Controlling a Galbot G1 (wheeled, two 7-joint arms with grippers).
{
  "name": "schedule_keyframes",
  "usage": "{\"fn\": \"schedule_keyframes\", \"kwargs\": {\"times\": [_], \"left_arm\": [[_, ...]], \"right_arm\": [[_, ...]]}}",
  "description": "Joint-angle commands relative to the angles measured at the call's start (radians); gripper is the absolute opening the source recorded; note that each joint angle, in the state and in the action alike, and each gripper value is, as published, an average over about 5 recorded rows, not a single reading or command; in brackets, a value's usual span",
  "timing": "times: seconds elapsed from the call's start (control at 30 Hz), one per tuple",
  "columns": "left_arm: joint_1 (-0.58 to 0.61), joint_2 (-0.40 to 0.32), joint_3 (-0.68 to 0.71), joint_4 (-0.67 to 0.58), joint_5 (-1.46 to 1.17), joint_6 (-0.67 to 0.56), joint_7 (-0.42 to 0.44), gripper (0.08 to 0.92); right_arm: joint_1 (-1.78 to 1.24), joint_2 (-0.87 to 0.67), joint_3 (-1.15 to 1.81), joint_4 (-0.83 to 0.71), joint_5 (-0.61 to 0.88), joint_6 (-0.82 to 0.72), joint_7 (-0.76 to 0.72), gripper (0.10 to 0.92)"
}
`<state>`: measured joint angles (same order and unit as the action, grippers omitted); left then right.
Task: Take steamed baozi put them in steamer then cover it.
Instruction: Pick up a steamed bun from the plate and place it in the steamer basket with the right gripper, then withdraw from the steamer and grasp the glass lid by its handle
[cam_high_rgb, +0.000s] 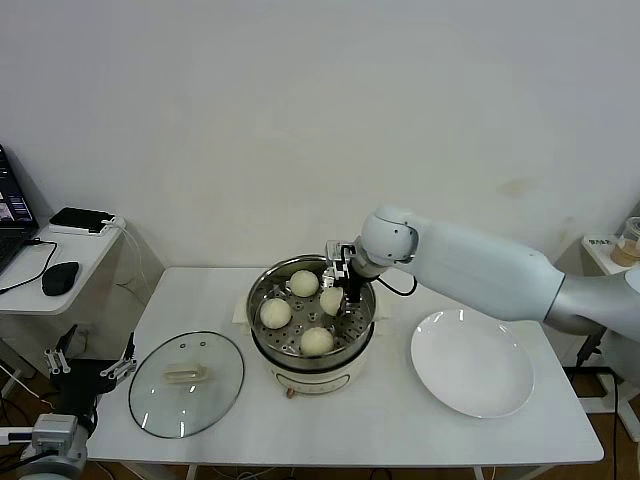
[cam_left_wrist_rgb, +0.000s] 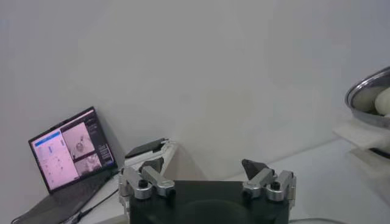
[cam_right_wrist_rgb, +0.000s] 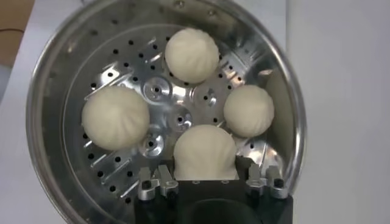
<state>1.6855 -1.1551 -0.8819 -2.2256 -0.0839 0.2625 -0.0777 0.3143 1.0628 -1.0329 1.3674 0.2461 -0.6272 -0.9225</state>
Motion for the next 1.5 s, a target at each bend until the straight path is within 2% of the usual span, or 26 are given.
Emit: {"fn": "schedule_keyframes", "kwargs": {"times": [0.03,0.33,0.43,0.6,0.8,0.9,1.0,1.2,1.37,1.5], "left_arm": [[0.000,0.000,0.000,-0.001,0.000,0.001,0.000,0.823],[0.003,-0.001,-0.004,-0.006,-0.001,0.001,0.000,0.823],[0.003,-0.002,-0.003,-0.008,0.000,0.001,0.000,0.823],[0.001,-0.002,-0.003,-0.008,-0.001,0.000,0.001,0.823],[0.000,-0.002,-0.003,-0.009,-0.010,-0.002,0.001,0.823],[-0.001,-0.003,-0.004,-0.011,-0.017,-0.004,0.001,0.823],[-0.004,-0.008,-0.004,-0.015,-0.022,-0.006,0.001,0.823],[-0.007,-0.015,0.009,-0.017,-0.021,-0.017,-0.001,0.823],[-0.019,-0.029,0.030,-0.022,-0.020,-0.021,-0.010,0.823],[-0.021,-0.042,0.055,-0.020,-0.009,-0.031,-0.020,0.823]], "right_arm": [[-0.024,0.005,-0.005,-0.015,-0.030,-0.007,0.001,0.622],[-0.040,-0.010,0.016,0.003,-0.027,-0.006,0.002,0.629],[-0.035,-0.023,0.029,0.021,-0.016,-0.006,0.003,0.673],[-0.032,-0.058,0.075,0.068,0.010,-0.003,-0.001,0.795],[-0.078,-0.133,0.185,0.156,0.024,0.018,0.011,0.822],[-0.118,-0.183,0.232,0.224,0.050,0.047,0.101,0.823],[-0.200,-0.237,0.288,0.289,0.088,0.090,0.251,0.823],[-0.548,-0.340,0.551,0.405,0.129,0.250,0.581,0.823],[-0.930,-0.290,0.903,0.440,0.055,0.421,0.752,0.823],[-1.180,-0.181,1.164,0.445,-0.021,0.569,0.812,0.823]]}}
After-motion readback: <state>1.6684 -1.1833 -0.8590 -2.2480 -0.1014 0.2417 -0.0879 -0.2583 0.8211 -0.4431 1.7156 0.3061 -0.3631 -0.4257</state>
